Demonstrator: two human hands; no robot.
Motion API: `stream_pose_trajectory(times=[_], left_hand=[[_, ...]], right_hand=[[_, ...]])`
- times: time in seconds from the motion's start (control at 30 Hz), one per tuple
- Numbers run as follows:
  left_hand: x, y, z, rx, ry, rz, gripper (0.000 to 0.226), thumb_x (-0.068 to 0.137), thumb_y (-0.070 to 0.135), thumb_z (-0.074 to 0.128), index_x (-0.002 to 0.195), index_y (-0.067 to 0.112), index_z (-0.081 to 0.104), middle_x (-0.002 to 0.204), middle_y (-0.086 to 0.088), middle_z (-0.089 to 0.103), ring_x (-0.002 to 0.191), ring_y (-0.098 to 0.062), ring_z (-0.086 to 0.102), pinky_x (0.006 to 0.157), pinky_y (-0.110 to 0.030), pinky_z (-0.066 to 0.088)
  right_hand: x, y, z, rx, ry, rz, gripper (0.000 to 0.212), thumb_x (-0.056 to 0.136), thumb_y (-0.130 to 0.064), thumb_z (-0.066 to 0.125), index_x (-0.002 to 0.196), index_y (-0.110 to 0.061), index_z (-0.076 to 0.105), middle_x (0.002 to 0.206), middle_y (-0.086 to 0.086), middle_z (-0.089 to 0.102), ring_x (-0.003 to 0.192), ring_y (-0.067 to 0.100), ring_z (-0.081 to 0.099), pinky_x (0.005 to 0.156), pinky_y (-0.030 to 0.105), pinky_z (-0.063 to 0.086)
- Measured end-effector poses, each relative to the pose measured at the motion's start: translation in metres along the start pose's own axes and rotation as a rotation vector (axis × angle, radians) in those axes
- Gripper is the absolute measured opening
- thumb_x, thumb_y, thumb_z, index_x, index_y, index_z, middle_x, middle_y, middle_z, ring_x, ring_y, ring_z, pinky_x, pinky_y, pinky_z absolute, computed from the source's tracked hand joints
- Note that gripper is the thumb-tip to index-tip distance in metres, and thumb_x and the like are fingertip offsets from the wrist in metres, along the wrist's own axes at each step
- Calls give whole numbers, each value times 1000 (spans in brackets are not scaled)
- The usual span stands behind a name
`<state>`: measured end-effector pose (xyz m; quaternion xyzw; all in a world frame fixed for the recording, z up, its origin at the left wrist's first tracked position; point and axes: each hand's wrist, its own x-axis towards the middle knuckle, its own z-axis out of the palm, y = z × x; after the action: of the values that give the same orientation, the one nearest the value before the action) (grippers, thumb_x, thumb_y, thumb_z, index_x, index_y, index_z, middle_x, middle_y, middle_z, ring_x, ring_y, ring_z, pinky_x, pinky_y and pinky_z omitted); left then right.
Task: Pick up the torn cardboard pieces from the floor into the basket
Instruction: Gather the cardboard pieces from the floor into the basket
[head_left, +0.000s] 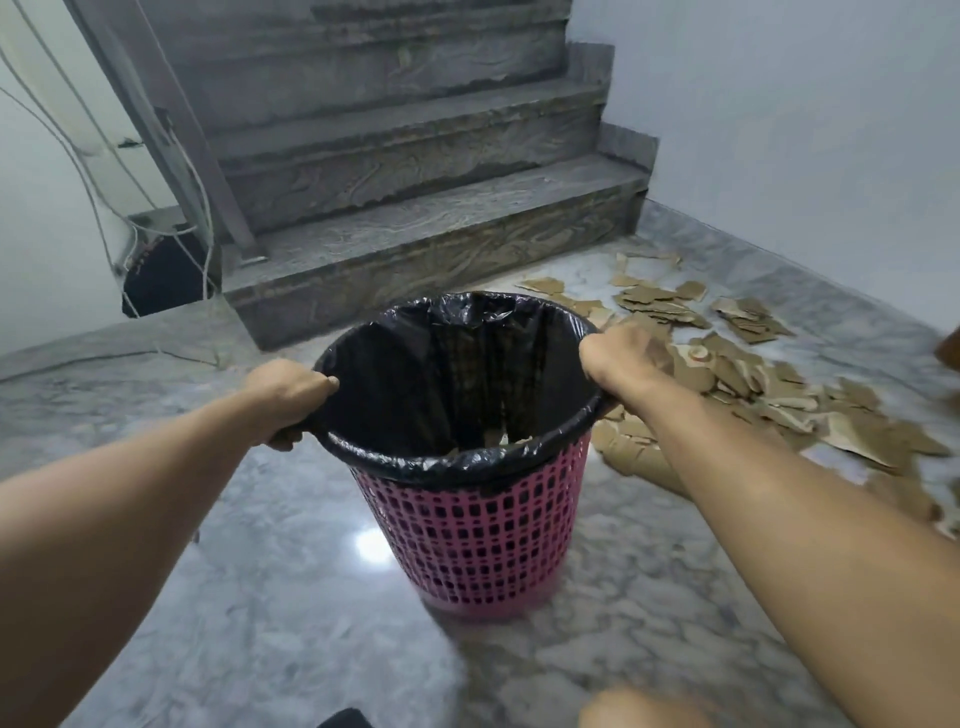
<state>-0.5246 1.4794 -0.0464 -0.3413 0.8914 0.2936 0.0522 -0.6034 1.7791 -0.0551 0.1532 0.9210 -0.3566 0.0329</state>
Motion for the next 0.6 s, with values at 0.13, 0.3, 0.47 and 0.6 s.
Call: stream_pose_trajectory(times=[0.13,0.3,0.47,0.6], left_hand=[[-21,20,30,189,-118,113,56,100,43,41,72,-5,51,63,-16,54,45,-26,53,42,-28,47],[-17,44,74,135,-58,175,60,100,51,33,101,-6,50,77,-23,58,58,-33,61,52,-36,55],[-8,41,87,180,138,254,70,96,53,39,137,-3,39,132,-29,51,121,-44,50,97,-48,42],[-19,46,86,196,255,329,66,97,49,42,136,-4,36,137,-28,40,128,-45,41,100,-54,36]], right_hand=[[7,33,-16,4,96,66,21,84,-16,52,99,-4,61,97,14,59,94,32,60,73,29,42],[3,68,-39,-19,119,77,18,86,-16,55,98,-4,61,96,13,62,63,24,54,49,18,41],[-21,95,-57,174,32,123,56,89,-60,47,116,-12,61,98,10,70,69,30,73,61,40,63],[-64,122,-86,-10,-139,202,73,93,-71,28,141,-18,44,105,14,61,71,26,65,62,34,55]])
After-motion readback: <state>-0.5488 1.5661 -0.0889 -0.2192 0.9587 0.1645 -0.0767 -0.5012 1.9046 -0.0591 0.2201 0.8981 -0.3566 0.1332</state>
